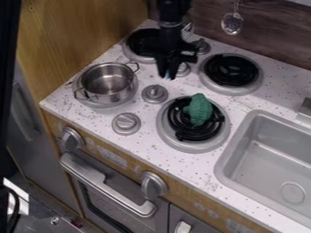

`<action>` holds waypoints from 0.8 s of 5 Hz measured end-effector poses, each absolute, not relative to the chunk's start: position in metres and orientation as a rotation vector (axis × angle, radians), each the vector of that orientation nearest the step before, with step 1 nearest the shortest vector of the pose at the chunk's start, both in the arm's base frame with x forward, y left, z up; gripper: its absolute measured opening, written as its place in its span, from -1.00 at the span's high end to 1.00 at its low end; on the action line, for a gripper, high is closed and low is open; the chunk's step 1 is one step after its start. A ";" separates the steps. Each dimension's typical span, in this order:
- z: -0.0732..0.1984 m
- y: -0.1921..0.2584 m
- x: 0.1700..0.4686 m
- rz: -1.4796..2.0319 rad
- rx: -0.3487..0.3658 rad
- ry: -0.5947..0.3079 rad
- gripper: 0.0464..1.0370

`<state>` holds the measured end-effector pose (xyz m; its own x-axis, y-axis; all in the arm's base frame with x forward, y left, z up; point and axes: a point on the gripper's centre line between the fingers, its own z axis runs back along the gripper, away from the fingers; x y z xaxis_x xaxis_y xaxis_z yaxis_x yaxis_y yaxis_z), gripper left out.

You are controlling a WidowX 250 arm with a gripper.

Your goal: Move the blue spatula to the right of the two middle burner switches

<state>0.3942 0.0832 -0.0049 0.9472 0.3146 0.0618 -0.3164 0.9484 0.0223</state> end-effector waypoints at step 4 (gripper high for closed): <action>-0.040 0.088 0.378 0.169 0.026 0.002 0.18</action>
